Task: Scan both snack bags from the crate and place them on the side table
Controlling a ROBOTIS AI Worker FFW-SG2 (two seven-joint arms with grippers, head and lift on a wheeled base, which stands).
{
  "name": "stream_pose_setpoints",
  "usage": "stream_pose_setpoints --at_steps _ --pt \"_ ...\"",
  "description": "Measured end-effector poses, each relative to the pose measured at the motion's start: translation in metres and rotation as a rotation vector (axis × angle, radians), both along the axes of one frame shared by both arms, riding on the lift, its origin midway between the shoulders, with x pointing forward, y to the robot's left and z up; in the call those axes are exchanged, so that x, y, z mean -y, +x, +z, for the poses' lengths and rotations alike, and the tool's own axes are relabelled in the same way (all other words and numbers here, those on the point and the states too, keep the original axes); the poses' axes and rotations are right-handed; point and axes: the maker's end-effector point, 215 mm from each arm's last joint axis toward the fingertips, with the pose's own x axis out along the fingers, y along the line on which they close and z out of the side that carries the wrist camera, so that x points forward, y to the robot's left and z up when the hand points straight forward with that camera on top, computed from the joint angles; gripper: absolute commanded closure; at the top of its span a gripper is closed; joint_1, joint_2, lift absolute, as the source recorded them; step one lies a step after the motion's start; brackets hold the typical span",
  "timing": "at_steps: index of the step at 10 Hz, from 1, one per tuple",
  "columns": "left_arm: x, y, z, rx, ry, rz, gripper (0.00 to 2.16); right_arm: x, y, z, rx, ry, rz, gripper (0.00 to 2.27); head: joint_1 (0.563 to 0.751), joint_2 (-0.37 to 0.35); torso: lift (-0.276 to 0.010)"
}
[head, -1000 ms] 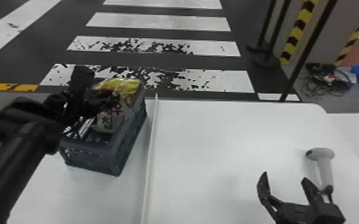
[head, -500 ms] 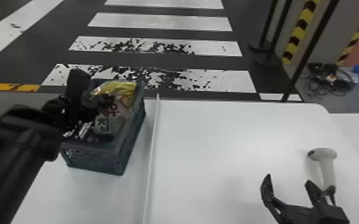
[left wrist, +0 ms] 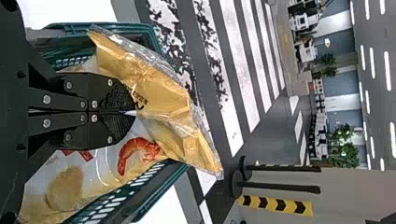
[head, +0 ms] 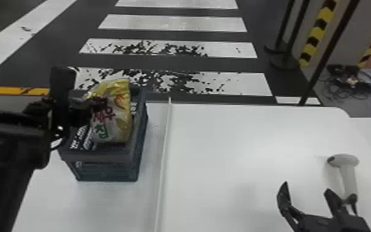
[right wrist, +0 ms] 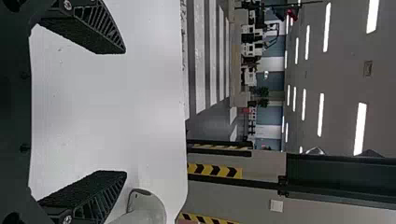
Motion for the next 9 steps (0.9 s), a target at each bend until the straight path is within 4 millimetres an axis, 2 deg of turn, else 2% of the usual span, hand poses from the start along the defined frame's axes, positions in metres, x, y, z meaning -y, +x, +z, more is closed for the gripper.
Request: stream_pose_setpoints --at_steps 3,9 --pt "-0.006 -0.009 0.019 0.020 -0.028 0.011 2.14 -0.002 0.000 0.000 0.002 0.001 0.003 0.07 0.695 0.032 -0.095" --pt "0.008 -0.008 0.076 0.106 -0.076 -0.021 2.14 -0.004 -0.003 -0.002 -0.001 0.004 0.006 0.07 0.695 0.018 -0.095"
